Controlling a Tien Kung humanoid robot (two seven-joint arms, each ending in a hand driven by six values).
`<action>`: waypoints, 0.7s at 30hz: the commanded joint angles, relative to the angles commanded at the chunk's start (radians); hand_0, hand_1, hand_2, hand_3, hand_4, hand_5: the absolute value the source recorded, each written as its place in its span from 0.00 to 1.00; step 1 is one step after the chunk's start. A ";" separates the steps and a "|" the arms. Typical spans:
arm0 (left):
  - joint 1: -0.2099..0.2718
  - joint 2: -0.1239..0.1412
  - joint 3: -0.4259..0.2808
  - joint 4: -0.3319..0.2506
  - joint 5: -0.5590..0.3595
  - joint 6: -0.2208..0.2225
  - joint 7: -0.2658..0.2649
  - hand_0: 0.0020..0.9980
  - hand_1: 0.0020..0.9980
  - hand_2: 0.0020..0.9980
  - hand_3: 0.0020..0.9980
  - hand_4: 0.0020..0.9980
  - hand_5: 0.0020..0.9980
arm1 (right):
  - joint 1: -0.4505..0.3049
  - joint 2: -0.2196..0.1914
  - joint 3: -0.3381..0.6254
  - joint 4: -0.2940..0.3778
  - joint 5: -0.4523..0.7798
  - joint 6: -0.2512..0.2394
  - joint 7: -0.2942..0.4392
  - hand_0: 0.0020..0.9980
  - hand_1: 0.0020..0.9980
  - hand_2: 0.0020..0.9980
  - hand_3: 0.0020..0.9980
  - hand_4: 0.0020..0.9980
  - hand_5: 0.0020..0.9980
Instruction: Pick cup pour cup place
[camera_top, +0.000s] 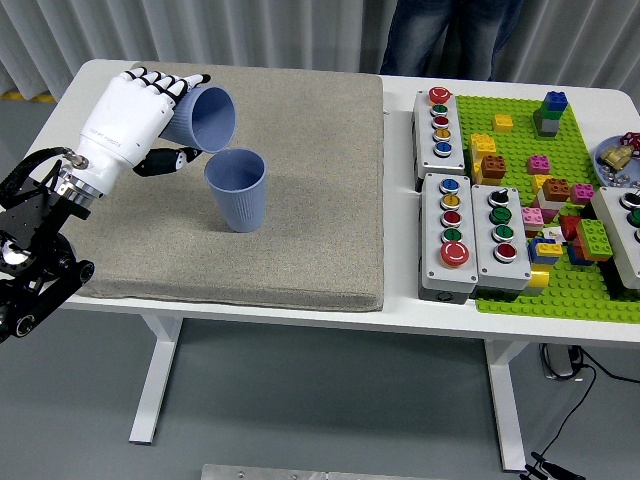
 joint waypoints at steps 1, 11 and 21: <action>0.000 0.001 0.001 -0.001 0.003 0.000 -0.001 0.55 0.53 0.64 0.57 0.51 0.00 | 0.000 0.000 -0.002 0.000 0.002 0.000 0.000 0.77 0.69 0.73 0.63 0.24 0.18; 0.002 0.000 -0.010 0.003 -0.018 0.000 -0.016 0.55 0.53 0.63 0.57 0.51 0.00 | -0.001 0.001 0.000 0.000 -0.001 0.001 -0.002 0.77 0.69 0.73 0.63 0.24 0.18; 0.017 -0.017 -0.052 0.027 -0.239 0.000 -0.090 0.55 0.53 0.63 0.57 0.52 0.00 | -0.006 0.004 0.008 0.000 -0.009 0.003 -0.004 0.77 0.69 0.73 0.63 0.24 0.18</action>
